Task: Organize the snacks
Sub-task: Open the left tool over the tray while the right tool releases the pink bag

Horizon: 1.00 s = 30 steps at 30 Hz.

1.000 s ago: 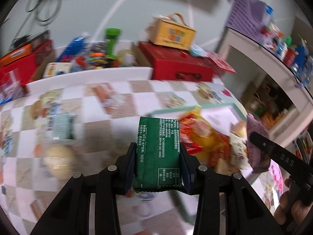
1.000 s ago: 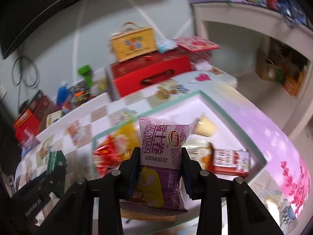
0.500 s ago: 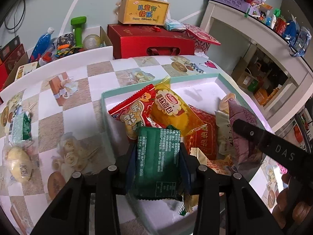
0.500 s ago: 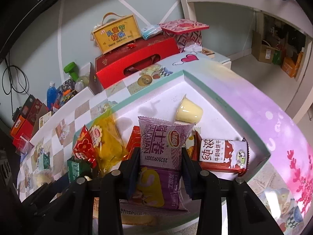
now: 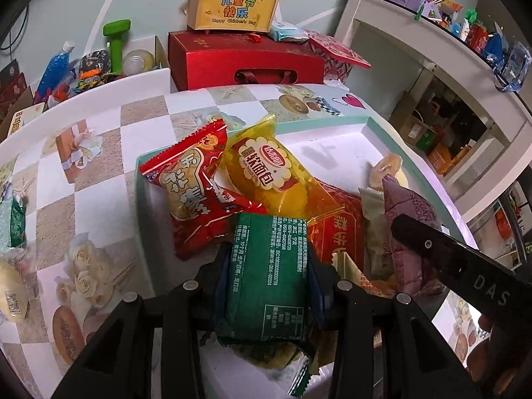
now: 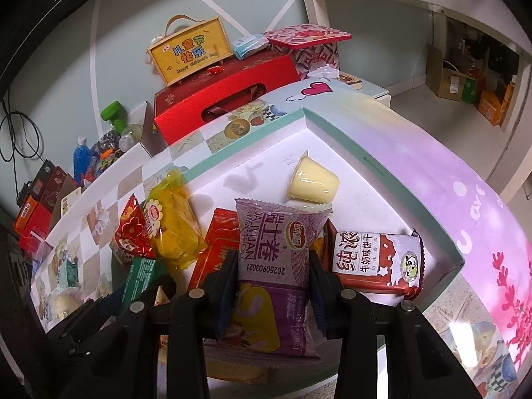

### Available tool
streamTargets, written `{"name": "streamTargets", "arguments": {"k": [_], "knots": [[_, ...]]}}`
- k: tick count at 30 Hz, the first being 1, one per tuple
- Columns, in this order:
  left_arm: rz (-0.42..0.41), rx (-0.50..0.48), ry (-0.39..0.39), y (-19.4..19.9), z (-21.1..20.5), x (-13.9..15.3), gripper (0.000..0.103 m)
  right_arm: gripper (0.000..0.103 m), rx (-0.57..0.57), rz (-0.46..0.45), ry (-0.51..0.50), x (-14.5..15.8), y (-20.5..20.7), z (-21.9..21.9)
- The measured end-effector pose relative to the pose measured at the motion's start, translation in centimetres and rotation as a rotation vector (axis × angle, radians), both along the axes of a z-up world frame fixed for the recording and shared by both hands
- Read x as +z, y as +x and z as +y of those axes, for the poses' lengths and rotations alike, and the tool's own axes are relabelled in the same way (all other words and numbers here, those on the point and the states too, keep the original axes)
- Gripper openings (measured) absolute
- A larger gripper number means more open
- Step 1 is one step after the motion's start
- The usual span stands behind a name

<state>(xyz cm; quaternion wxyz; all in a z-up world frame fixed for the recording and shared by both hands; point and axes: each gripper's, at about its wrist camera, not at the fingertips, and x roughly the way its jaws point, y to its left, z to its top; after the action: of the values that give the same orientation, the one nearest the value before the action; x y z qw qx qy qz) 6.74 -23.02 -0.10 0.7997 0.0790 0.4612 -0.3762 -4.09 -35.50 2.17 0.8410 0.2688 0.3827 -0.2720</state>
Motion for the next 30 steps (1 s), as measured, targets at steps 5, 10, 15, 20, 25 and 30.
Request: {"name": "streamTargets", "arguments": {"k": [5, 10, 15, 20, 25, 30], "knots": [[-0.008, 0.017, 0.014, -0.1, 0.3, 0.4, 0.059, 0.047, 0.003, 0.013, -0.006, 0.0, 0.1, 0.1], [-0.017, 0.028, -0.007, -0.2, 1.2, 1.7, 0.064, 0.053, 0.020, 0.021, -0.020, 0.3, 0.2, 0.6], [-0.033, 0.025, -0.024, -0.7, 2.0, 2.9, 0.064, 0.060, 0.028, 0.019, -0.031, 0.9, 0.2, 1.0], [-0.043, 0.035, -0.058, -0.9, 3.0, 4.1, 0.065, 0.060, 0.036, 0.020, -0.046, 1.7, 0.2, 1.5], [-0.054, 0.072, -0.070, -0.8, 4.4, 4.5, 0.066, 0.060, 0.042, 0.034, -0.051, 2.1, 0.1, 1.9], [-0.048, 0.147, -0.059, -0.1, 6.3, 4.0, 0.070, 0.060, 0.051, 0.028, -0.065, 2.6, 0.1, 2.5]]}}
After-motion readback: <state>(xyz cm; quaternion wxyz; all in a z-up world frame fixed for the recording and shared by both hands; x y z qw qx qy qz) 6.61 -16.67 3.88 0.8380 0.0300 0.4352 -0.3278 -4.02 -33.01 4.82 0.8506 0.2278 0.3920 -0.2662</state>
